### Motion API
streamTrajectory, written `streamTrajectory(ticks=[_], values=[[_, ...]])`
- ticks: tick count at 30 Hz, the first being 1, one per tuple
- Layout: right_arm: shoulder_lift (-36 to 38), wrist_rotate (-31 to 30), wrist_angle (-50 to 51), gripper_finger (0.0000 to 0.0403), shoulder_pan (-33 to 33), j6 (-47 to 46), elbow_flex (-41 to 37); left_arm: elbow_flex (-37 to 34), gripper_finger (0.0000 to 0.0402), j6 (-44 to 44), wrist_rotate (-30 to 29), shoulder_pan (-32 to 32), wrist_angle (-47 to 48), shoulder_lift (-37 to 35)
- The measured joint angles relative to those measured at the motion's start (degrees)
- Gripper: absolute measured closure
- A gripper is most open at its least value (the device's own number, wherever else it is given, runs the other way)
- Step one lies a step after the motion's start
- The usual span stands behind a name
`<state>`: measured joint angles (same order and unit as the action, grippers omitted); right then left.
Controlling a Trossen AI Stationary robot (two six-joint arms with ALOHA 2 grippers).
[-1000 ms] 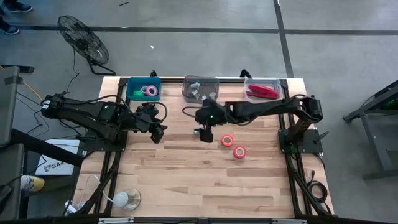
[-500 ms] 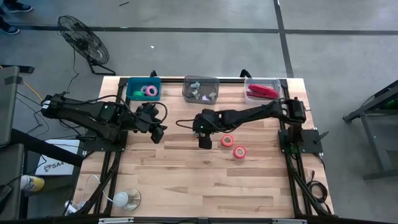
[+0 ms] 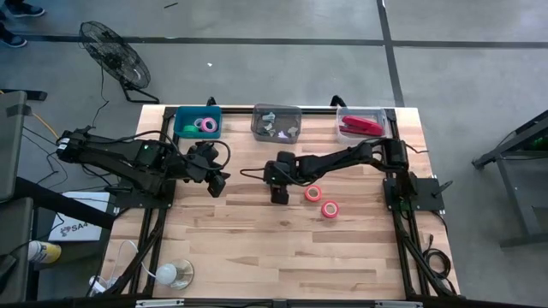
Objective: Pick and place Stapler, Stapler remover, tape
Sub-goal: Put the blue staple remover into the black bin
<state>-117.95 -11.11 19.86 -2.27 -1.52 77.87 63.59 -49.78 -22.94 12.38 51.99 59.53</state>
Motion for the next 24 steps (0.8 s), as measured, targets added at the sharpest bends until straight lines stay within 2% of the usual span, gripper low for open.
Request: streamTrajectory(ticks=[6,14,24], values=[[0.0,0.2,-2.0,0.0126,0.0,-1.6,0.0,0.0,0.022,0.0,0.0,0.0,0.0,0.0],[-1.5,4.2,-1.9,0.0206,0.0,-3.6,0.0,0.0,0.022,0.0,0.0,0.0,0.0,0.0],[-1.9,5.4,-1.9,0.0303,0.0,-4.6,0.1,0.0,0.022,0.0,0.0,0.0,0.0,0.0]])
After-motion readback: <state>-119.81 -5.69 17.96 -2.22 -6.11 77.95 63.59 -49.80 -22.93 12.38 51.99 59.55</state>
